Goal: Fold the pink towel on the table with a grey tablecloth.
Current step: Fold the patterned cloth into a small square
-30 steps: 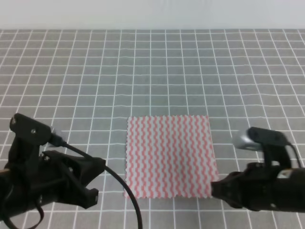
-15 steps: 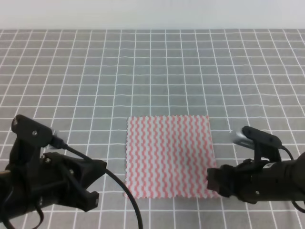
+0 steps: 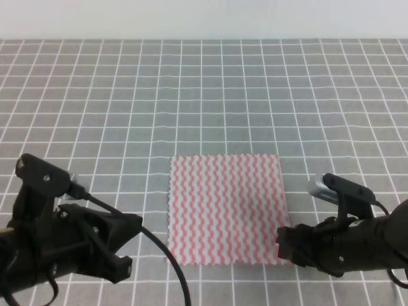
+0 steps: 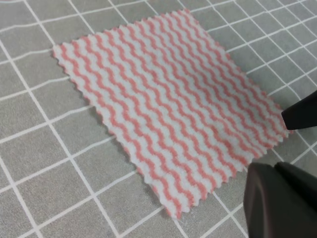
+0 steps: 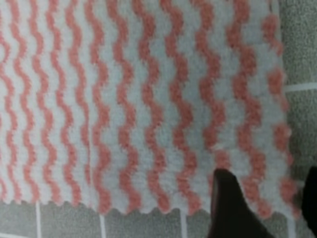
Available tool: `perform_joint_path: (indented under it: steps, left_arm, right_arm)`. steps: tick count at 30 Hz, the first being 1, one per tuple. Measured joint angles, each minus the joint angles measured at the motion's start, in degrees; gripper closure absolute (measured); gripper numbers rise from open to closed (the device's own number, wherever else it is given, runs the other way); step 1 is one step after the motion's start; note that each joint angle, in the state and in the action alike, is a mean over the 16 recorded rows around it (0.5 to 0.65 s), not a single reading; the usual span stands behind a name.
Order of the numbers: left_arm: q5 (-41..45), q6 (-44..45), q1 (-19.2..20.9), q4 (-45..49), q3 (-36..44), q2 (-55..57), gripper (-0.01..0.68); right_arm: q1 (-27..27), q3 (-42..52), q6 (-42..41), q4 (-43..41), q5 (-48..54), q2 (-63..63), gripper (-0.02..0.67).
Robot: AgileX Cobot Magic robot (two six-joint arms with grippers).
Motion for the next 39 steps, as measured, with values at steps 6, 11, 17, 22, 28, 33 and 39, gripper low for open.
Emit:
perform_joint_path:
  steps: [6,11,17,22,28,33,39]
  left_arm:
    - [-0.2,0.0,0.0,0.0,0.0,-0.1,0.673]
    - [-0.4,0.0,0.0,0.0,0.0,-0.1,0.673]
    - [-0.7,0.0,0.0,0.0,0.0,0.0,0.673]
    - [-0.6,0.0,0.0,-0.1,0.1,0.0,0.673]
    - [-0.6,0.1,0.0,-0.1,0.1,-0.1,0.673]
    - [-0.6,0.7,0.0,-0.1,0.1,-0.2,0.673]
    - [-0.6,2.4,0.0,-0.1,0.2,-0.2,0.673]
  right_arm:
    - [0.0,0.0,0.0,0.7,0.6,0.4,0.358]
    - [0.0,-0.1,-0.1,1.1,1.3,0.5,0.376]
    - [0.0,-0.1,-0.1,1.3,2.1,0.5,0.407]
    - [0.0,0.0,-0.2,1.3,2.1,0.4,0.449]
    - [0.0,0.0,-0.2,1.2,1.6,0.4,0.526]
    - [0.0,-0.2,-0.6,1.1,0.8,0.3,0.596]
    - [0.0,-1.4,-1.4,1.1,0.1,0.2,0.646]
